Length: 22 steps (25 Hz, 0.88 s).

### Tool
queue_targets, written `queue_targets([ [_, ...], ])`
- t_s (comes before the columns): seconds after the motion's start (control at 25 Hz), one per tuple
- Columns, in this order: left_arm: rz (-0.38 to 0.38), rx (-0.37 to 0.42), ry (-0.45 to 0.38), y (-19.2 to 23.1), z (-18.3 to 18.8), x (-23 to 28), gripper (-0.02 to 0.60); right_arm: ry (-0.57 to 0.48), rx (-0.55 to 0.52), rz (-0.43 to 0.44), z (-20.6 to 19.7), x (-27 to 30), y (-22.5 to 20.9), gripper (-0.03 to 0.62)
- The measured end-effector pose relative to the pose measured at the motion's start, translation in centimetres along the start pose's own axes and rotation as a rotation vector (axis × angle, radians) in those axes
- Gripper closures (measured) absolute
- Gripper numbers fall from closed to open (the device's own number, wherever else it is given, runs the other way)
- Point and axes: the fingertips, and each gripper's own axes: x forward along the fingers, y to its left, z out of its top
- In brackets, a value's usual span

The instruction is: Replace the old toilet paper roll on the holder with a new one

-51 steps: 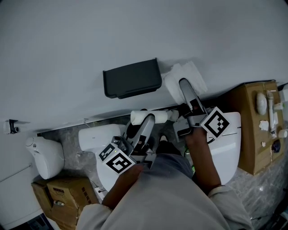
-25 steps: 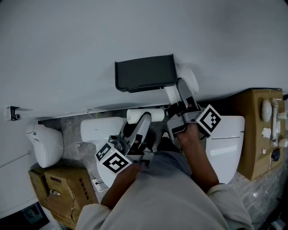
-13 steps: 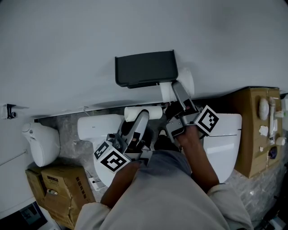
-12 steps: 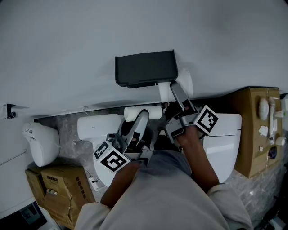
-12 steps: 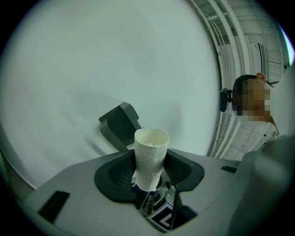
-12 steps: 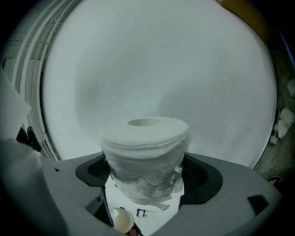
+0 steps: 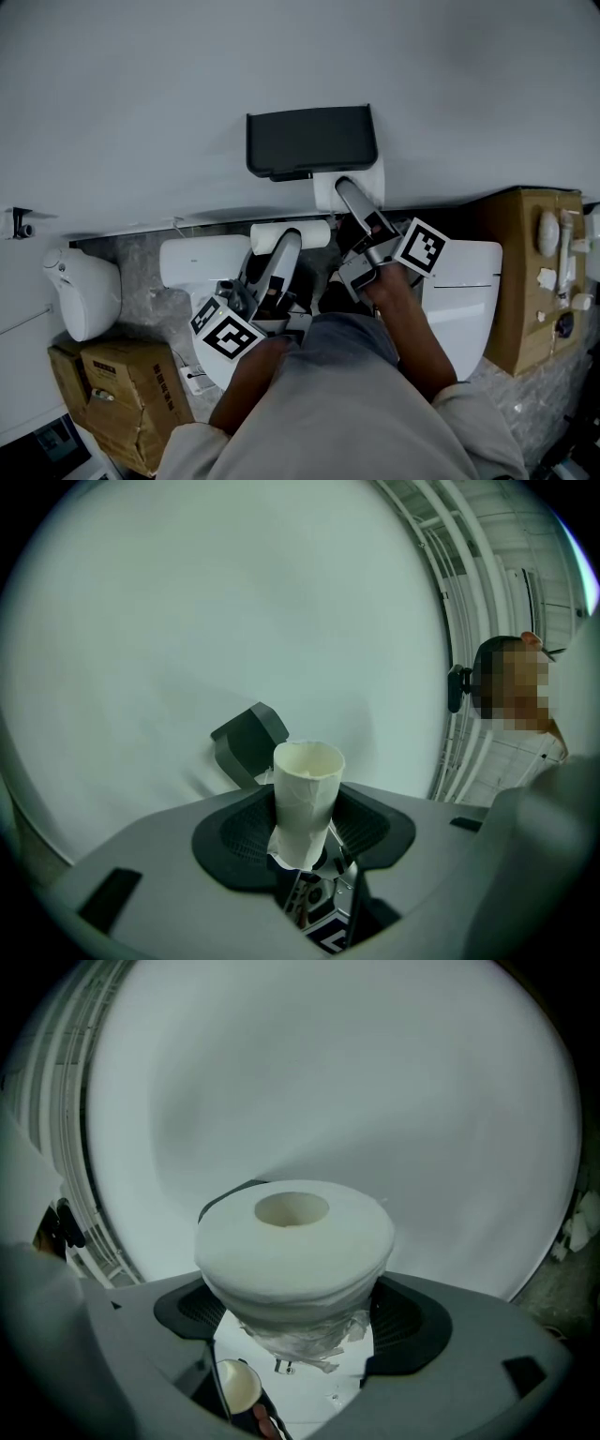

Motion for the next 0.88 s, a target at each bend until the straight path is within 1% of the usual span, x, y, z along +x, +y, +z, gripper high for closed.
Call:
queue_targets([
  [0.2, 0.011, 0.005, -0.022, -0.1, 0.3, -0.1, 0.403, 0.041, 0.027, 0.019, -0.9, 0.5, 0.1, 0.132],
  [0.36, 0.019, 0.008, -0.033, -0.1, 0.3, -0.2, 0.403, 0.067, 0.025, 0.028, -1.5, 0.9, 0.2, 0.132],
  [0.88, 0.046, 0.021, -0.073, -0.1, 0.7, -0.4, 0.403, 0.118, 0.044, 0.055, -2.7, 1.7, 0.2, 0.132],
])
